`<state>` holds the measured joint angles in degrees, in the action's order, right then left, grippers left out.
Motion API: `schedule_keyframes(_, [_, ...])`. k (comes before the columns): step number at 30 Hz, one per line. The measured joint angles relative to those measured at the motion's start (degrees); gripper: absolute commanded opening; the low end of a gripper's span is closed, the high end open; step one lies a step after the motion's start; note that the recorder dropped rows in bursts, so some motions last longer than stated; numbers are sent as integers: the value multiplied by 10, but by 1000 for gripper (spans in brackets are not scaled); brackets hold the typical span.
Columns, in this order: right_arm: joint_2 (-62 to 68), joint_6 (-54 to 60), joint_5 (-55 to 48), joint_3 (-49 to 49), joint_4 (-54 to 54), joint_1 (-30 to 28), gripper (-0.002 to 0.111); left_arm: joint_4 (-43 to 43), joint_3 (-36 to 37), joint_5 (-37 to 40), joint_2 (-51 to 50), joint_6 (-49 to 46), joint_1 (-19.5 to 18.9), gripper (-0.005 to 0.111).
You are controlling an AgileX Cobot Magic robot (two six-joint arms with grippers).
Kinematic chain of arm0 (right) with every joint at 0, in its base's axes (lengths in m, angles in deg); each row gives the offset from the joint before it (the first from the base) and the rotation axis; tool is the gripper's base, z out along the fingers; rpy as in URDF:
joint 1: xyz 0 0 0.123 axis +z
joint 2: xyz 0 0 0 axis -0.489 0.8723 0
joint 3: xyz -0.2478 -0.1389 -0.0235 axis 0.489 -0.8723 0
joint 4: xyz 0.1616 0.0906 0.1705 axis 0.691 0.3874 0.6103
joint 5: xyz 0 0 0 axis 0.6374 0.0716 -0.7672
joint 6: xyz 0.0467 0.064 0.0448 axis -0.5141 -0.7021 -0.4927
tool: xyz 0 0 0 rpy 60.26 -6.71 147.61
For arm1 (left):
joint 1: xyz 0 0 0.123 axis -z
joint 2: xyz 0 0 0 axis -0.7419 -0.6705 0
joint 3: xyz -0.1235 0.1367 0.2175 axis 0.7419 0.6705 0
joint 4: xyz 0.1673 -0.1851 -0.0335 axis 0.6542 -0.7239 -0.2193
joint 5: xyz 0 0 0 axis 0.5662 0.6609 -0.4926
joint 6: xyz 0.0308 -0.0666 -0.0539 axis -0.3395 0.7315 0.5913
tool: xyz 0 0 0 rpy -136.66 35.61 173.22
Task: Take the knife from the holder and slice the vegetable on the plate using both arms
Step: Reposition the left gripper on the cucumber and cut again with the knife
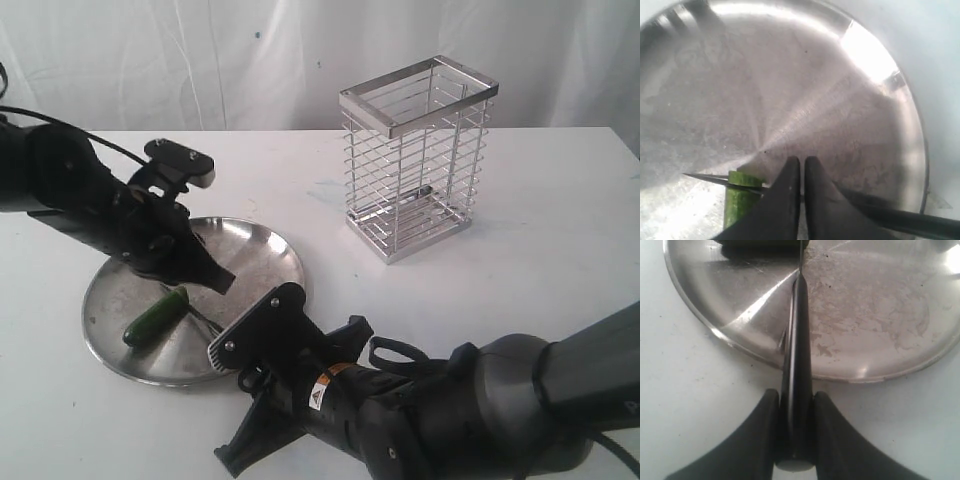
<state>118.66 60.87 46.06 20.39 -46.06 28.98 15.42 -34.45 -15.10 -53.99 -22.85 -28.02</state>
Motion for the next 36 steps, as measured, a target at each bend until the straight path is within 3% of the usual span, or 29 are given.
schedule_keyframes(6, [0,0,-1,0,-1,0,0,27,-1,27,23,0,-4,39])
schedule_keyframes(15, [0,0,-10,0,0,0,0,43,-1,55,8,1,-71,39])
schedule_keyframes(36, [24,0,-22,33,0,0,0,43,-1,11,-36,1,-71,39])
